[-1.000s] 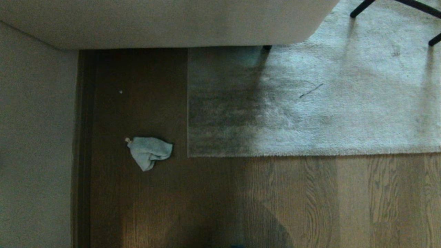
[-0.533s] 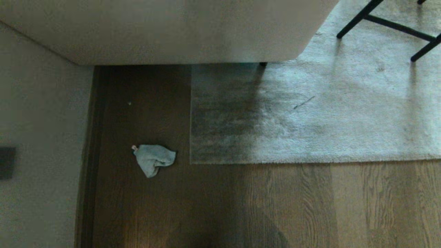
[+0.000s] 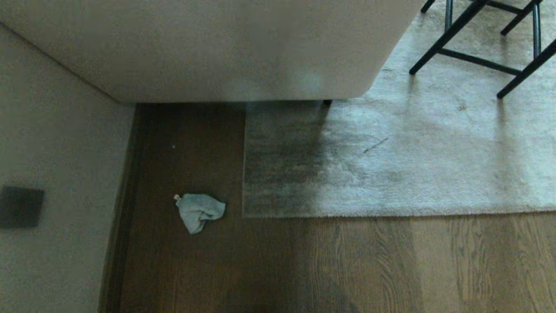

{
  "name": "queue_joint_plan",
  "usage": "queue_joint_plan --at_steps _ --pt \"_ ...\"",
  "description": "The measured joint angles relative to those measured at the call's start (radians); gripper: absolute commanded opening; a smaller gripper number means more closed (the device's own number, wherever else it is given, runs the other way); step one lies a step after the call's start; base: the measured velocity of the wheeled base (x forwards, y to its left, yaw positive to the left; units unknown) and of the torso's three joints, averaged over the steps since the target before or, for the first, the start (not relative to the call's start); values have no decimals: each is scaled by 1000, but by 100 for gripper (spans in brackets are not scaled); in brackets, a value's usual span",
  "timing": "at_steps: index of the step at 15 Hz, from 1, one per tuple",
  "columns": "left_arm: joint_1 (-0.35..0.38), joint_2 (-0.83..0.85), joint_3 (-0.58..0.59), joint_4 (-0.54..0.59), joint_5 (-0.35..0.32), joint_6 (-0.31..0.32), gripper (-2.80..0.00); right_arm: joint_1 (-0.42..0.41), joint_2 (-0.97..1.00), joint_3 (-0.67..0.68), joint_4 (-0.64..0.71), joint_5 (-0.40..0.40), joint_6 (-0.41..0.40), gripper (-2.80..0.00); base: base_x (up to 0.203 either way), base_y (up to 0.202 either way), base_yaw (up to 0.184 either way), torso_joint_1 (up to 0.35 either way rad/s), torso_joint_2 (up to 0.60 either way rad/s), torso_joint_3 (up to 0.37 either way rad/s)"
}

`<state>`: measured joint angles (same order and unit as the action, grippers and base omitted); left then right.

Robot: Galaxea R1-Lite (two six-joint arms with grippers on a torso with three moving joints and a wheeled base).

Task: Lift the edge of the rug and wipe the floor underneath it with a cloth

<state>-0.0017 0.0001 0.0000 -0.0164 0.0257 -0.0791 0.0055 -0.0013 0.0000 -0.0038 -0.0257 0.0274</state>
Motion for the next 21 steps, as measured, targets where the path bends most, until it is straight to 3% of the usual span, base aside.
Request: queue_joint_plan --at_steps 21 --pt "0 0 0 0 0 -2 -280 0 0 0 0 0 0 -280 0 0 0 3 3 203"
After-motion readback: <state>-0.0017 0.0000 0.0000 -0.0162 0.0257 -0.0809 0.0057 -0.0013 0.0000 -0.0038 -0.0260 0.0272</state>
